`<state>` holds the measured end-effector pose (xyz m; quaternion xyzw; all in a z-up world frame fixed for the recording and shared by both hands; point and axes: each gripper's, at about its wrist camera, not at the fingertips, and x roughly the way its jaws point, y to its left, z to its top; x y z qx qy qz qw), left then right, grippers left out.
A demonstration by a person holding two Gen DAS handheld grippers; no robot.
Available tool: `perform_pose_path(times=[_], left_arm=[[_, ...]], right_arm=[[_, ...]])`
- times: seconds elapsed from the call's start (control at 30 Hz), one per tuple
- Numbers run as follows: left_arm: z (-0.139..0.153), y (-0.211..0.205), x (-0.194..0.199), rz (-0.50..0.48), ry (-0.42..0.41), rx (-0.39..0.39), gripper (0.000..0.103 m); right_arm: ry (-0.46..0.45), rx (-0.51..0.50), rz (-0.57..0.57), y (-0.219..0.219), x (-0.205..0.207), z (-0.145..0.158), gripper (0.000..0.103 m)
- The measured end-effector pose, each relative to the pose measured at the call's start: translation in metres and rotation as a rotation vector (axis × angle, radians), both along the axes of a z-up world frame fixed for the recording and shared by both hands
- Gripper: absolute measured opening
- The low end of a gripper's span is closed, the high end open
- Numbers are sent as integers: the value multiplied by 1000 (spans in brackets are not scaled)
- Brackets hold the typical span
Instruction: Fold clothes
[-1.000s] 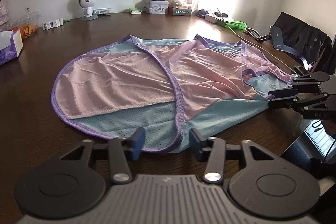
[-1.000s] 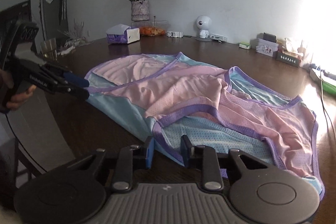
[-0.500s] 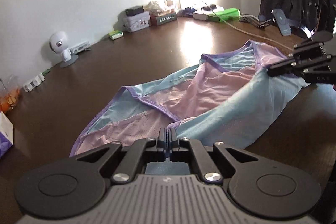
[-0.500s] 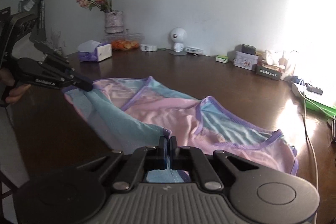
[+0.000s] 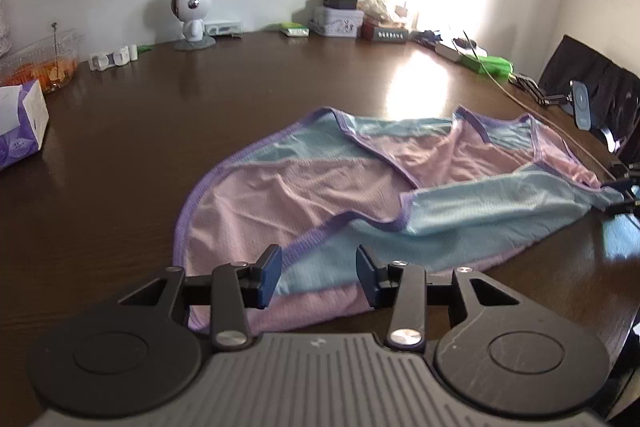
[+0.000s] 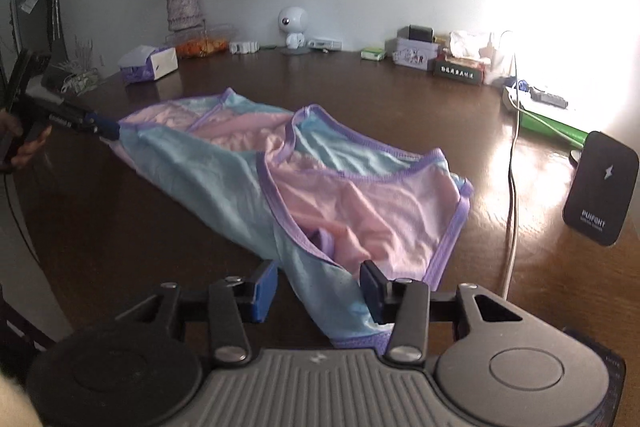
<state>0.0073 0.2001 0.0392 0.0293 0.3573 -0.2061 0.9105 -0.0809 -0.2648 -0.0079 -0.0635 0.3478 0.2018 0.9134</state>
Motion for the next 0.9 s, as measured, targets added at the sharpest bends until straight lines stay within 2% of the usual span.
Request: perform_pose_path(times=[0.07,0.1,0.13,0.17,0.2,0.23,0.27,0.43,0.57,0.6,0.73,0.9], left_arm=[[-1,4,10,11,6,-21,50],[-3,6,16,12,19,-29,50],[-5,7,21,11,34,-33,50],[-9,6,24,3,51,-28,45],[-11,6,26,-3,62,-24,37],[-12,4,24,-6,58,-20,12],[-13,3,20,-9,51,-18,2],[-7,5,-9,25,10,-41,2],[-9,10,-19,94,31,-16,2],[-10,10,-19,103,39,-7,2],[-13,8,-22,141,49,10,2],[-12,4,-24,179,54,17,2]], right_arm=[[-7,-18,-13,2,-3,-6,43],[-8,-20,-22,3,-2,-8,39],[-9,-17,-28,1,-3,-7,35],[-10,-12,-32,0,-3,-7,25],[-5,2,-37,-3,-3,-6,16],[2,19,-42,-6,-2,-5,13],[9,35,-46,-9,0,-4,9],[3,75,-71,-14,5,9,8],[-12,56,-151,-8,9,5,10],[-24,30,-170,-4,9,0,17],[-104,-30,-174,7,1,-11,19],[-157,-3,-162,11,-14,-17,22]])
